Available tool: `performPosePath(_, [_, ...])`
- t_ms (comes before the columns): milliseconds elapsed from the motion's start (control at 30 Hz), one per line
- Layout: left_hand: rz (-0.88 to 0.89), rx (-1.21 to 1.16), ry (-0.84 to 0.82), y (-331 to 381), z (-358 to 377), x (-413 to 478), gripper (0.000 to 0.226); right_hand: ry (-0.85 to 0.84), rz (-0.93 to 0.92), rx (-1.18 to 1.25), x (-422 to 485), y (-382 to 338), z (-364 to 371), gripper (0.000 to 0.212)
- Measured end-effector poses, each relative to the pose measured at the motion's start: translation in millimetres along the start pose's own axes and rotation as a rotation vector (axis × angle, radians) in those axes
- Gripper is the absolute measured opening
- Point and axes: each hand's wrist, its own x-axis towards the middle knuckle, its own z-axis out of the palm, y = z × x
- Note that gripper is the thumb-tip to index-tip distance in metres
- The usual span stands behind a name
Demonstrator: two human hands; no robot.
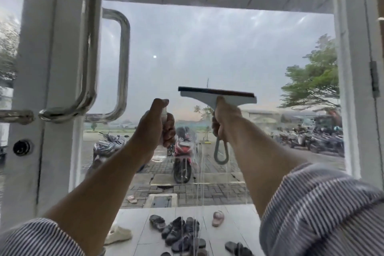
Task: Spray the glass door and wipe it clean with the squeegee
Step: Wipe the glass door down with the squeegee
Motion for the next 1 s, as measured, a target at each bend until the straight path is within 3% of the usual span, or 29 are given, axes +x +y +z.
performPosePath(133, [-0.043,-0.010,-0.008,-15.3,0.9,-5.2,0.051,0.042,0.079,0.023,-6.3,54.1,2.2,0.071])
performPosePath(500, [-0.086,-0.010,0.052,-25.9,-27.7,-32.3,0.051,0.007,0.146,0.117,-72.8,138.3,-8.0,0.053])
performPosePath(667, [-0.104,0.027,0.053,-25.9,-45.0,-46.7,0.054,0.020,0.085,0.194,-70.7,103.4,-2.9,0.056])
performPosePath(834, [-0.003,0.044,0.120,18.1,-67.7,-41.7,0.053,-0.032,-0.117,0.305,-67.2,-4.6,11.8,0.049])
performPosePath(1000, [0.102,0.114,0.143,53.4,-89.5,-27.7,0.052,-0.021,-0.032,0.313,-52.2,-38.6,27.8,0.047])
